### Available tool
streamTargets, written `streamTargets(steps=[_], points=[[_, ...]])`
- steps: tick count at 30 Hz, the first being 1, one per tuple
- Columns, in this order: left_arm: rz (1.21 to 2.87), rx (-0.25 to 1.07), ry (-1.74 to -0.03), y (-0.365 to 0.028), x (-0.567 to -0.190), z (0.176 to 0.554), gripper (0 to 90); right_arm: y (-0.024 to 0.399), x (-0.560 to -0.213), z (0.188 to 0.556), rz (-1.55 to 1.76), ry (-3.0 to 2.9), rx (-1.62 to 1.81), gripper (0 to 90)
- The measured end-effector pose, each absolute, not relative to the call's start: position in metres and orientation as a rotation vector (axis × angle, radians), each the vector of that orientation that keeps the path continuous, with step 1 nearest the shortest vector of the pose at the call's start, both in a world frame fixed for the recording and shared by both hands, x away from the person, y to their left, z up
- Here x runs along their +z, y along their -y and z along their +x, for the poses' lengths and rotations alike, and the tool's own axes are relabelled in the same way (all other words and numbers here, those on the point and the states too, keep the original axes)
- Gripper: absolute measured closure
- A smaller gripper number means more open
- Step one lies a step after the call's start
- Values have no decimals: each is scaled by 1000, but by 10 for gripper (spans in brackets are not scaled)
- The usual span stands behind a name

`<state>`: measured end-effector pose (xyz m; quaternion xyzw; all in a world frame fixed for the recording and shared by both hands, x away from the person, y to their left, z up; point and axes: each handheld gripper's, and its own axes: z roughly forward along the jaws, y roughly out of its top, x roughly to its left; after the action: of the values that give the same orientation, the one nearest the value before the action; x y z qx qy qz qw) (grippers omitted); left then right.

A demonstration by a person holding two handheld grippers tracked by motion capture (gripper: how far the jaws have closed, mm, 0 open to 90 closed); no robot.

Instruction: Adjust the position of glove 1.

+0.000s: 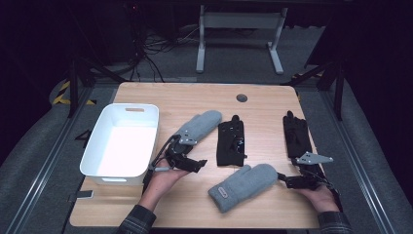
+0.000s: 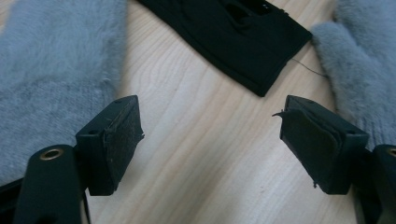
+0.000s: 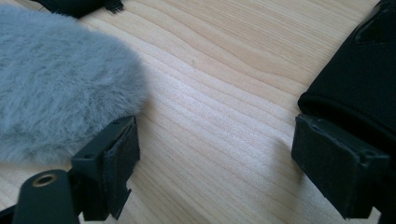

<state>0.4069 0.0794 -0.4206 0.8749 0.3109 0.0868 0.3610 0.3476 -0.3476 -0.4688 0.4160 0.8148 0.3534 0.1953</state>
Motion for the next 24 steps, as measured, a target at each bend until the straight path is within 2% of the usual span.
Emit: streamTargets(steps=[8,15,24], points=[[2250,254,-832,-69,-415,427,214,348,-469,348,1166,-2284,991,159],[2279,333,-853,-63,-410,450,209,348,-469,348,1166,-2284,991,159],[2233,319,-910,-63,-414,484,182,348,-469,348,1166,-2284,991,159]])
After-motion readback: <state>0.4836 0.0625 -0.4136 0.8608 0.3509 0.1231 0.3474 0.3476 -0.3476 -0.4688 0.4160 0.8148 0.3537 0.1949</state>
